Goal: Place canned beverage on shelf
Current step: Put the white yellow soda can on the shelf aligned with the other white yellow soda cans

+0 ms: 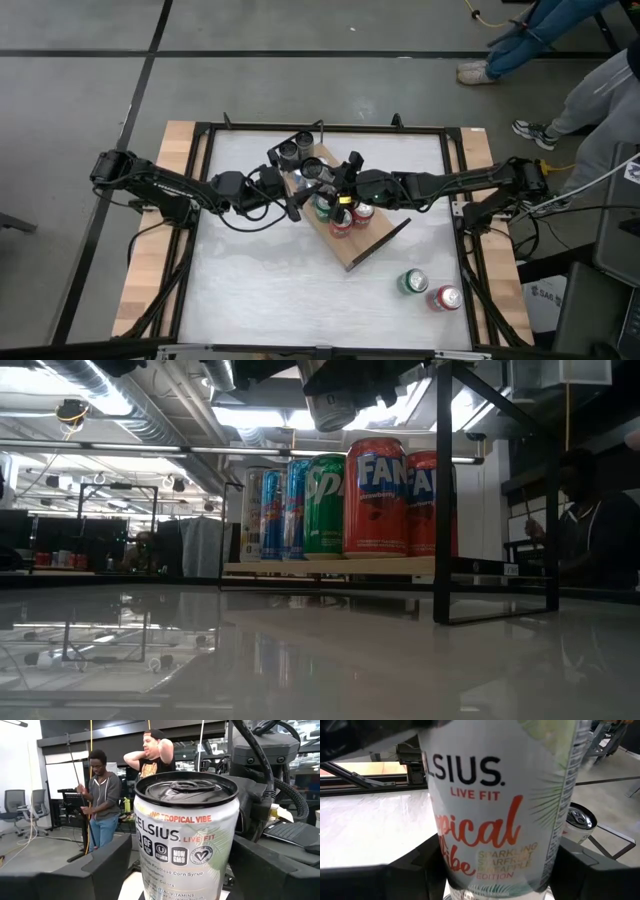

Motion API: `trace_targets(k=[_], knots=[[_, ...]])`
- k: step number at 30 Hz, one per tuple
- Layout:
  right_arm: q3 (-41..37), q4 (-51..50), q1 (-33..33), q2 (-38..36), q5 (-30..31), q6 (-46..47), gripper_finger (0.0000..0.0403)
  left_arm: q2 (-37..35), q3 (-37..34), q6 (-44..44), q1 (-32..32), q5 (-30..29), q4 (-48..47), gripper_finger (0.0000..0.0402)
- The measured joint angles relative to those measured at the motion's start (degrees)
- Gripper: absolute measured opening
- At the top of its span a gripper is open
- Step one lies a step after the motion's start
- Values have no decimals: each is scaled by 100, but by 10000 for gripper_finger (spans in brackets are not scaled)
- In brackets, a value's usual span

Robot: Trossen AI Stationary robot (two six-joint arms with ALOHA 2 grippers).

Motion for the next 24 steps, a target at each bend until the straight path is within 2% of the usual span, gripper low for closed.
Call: trace_targets(k=[10,24], knots=[[0,98,4,0,-26,-1,248,22,0,-131,0,-11,-12,365],[0,656,3,0,-41,1,248,182,-2,-165,-2,9,19,368]])
